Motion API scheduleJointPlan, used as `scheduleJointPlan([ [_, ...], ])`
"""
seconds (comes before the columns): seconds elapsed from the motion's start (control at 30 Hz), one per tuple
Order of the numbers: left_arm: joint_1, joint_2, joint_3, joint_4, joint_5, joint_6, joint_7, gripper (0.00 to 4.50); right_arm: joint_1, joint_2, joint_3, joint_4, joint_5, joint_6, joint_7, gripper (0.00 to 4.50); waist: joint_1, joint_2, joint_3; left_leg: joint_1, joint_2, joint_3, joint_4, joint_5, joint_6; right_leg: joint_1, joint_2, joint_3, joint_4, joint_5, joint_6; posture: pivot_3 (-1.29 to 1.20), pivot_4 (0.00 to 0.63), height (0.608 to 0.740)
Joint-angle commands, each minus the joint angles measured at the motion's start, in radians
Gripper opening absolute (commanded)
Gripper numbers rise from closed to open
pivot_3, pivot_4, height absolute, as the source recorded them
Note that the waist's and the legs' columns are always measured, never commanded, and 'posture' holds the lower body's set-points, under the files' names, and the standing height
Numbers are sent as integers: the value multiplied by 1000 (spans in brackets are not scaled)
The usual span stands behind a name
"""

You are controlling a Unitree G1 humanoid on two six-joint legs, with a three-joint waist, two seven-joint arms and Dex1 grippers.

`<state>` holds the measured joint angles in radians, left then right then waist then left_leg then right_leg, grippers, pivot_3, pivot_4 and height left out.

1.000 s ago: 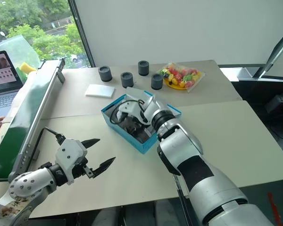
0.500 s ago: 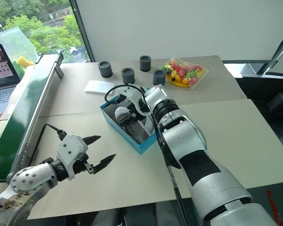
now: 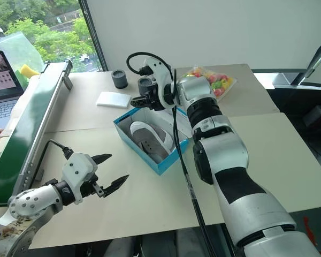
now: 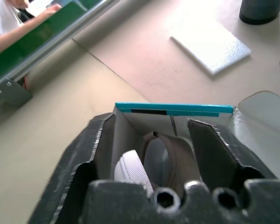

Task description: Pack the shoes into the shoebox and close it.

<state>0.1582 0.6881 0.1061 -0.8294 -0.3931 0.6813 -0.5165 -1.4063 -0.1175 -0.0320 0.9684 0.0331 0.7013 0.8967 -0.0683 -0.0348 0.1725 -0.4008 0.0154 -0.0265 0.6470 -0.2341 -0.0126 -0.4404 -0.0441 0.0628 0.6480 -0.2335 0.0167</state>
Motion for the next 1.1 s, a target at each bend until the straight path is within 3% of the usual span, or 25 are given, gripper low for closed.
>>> scheduleJointPlan([
  [0.03, -6, 9, 22, -39, -7, 4, 0, 4500, 86, 4, 45, -126, 4, 31, -30, 1524, 0, 0, 0, 0, 0, 0, 0, 0, 0, 0, 0, 0, 0, 0, 0, 0, 150, 731],
  [0.17, -7, 8, 25, -36, -9, 6, -2, 4500, 152, 16, 93, -138, -16, 9, -69, 134, -2, 0, 0, -1, 0, 0, 1, 0, 0, 0, 0, 0, 0, 0, 0, 0, 150, 731],
  [0.6, -13, 10, 40, -35, -10, 22, 1, 4500, 177, 34, 135, -170, 7, 46, -98, 134, -3, 0, 0, 1, 0, 0, 1, 0, 0, 0, 1, 1, 0, 0, 0, 0, 150, 731],
  [0.77, -12, 11, 36, -38, -9, 19, -1, 4500, 143, -30, 97, -199, 21, 39, -119, 134, 3, 0, 0, 0, 0, 0, 2, 0, 0, 0, 0, 1, 0, 0, 0, 0, 150, 731],
  [0.97, -13, 12, 37, -40, -12, 19, -3, 4500, 192, -133, 185, -333, 16, 32, 22, 134, 6, 0, 0, -1, 0, 0, 3, 0, 0, 0, 0, 0, 0, 0, 0, 0, 150, 731],
  [1.1, -19, 14, 33, -35, -11, 17, -5, 4500, 233, -137, 254, -368, 1, 37, 53, 134, -2, 0, 0, 2, 0, 1, 3, 0, 0, 1, 1, 0, 0, 0, 0, 0, 150, 731],
])
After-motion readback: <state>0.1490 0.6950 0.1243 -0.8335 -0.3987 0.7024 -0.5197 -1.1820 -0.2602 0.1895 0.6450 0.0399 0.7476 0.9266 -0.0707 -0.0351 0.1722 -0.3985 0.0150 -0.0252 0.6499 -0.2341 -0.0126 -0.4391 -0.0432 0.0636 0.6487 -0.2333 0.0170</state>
